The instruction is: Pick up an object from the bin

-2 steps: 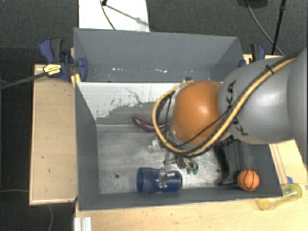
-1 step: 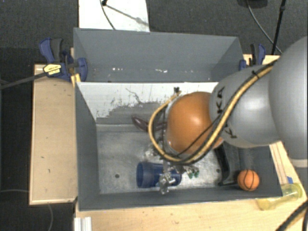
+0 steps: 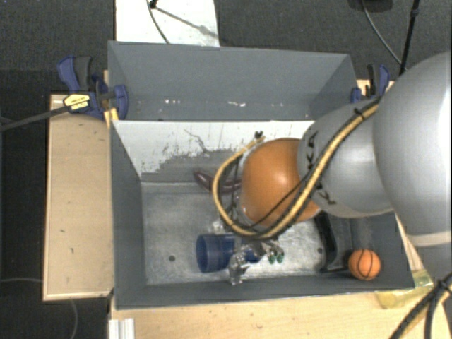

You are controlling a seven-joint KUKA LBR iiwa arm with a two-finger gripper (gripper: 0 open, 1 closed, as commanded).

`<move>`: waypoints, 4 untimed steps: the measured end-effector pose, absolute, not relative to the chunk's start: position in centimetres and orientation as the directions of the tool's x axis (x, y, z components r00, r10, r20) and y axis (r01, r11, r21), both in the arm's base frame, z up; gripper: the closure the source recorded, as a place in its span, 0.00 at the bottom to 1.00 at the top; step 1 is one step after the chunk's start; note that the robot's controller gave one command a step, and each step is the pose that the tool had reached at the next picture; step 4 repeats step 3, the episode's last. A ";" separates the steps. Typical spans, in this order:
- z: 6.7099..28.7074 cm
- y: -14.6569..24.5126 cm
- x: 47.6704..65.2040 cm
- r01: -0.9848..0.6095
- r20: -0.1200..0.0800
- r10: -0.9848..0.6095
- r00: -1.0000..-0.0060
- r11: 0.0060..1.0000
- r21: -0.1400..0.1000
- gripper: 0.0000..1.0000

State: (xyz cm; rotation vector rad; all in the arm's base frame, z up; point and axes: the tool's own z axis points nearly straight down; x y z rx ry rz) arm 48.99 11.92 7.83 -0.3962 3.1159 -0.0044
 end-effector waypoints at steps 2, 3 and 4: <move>12.2 11.9 48.6 -0.307 0.005 -0.307 -0.952 0.952 0.001 1.00; 29.2 13.7 49.6 -0.390 -0.005 -0.390 -0.921 0.921 0.000 1.00; 29.2 13.7 49.6 -0.390 -0.005 -0.390 -0.921 0.921 0.000 1.00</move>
Offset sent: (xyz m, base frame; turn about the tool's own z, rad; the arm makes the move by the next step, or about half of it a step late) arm -0.0008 -0.0038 0.1577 -0.1741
